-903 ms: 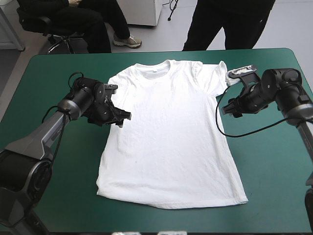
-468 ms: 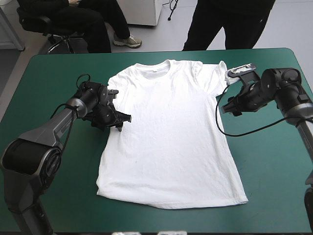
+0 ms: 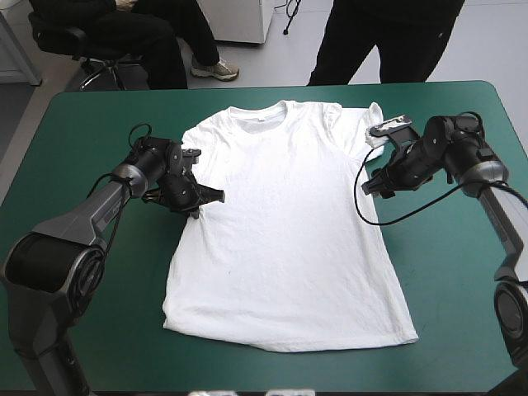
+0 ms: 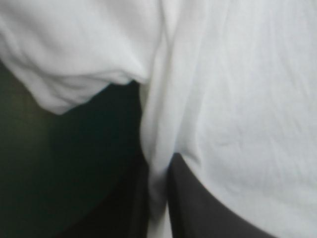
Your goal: Fold the cloth
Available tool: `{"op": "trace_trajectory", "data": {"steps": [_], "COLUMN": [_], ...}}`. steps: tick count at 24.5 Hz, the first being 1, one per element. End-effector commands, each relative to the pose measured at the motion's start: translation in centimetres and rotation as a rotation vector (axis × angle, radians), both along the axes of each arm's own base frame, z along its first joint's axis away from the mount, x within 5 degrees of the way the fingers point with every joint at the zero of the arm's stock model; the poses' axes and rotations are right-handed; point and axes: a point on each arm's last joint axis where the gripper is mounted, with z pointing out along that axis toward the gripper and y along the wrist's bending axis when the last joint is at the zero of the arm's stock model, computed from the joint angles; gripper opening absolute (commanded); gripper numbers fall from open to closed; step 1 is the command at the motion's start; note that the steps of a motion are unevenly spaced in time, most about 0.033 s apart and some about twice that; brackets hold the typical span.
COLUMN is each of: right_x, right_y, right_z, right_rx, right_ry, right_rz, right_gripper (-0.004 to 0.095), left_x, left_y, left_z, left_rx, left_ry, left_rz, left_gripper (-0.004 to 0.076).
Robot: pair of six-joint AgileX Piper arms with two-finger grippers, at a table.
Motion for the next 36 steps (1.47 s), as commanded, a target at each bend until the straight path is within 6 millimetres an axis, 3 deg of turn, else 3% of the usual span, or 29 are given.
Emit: {"op": "trace_trajectory", "data": {"steps": [1, 9, 21, 24, 27, 29, 31, 36], "right_x": [0.6, 3.4, 6.7, 7.0, 7.0, 7.0, 7.0, 7.3], "right_y": [0.8, 3.4, 4.1, 4.4, 4.7, 4.8, 4.9, 4.3], "right_z": [1.3, -1.9, -5.0, -7.2, -8.0, -8.3, -8.5, -7.6], "right_rx": [0.006, -0.079, -0.105, -0.097, -0.065, -0.057, -0.056, -0.016], "right_ry": [-0.092, -0.091, -0.046, 0.026, 0.071, 0.086, 0.089, 0.082], "right_rz": [0.033, 0.041, 0.001, -0.007, -0.017, -0.013, -0.015, -0.065], "right_gripper": [0.059, 0.0581, 0.058, 0.0496, 0.0378, 0.0224, -0.0009, -0.0017], "left_x": [0.1, 0.1, 0.0, 0.0, 0.0, 0.0, 0.2, 1.5], "left_y": [-0.1, -0.1, 0.0, 0.0, 0.1, 0.1, 0.0, -0.1], "left_z": [1.8, 1.8, 1.8, 1.8, 1.8, 1.8, 2.2, 4.9], "left_rx": [-0.018, -0.015, -0.005, -0.002, 0.006, 0.007, 0.004, 0.006], "left_ry": [-0.062, -0.06, -0.054, -0.053, -0.053, -0.053, -0.067, -0.164], "left_rz": [0.004, 0.003, -0.006, -0.009, -0.012, -0.013, -0.013, -0.021], "left_gripper": [-0.0017, -0.0017, -0.0017, -0.0017, -0.0017, -0.0017, -0.0017, -0.0017]}}
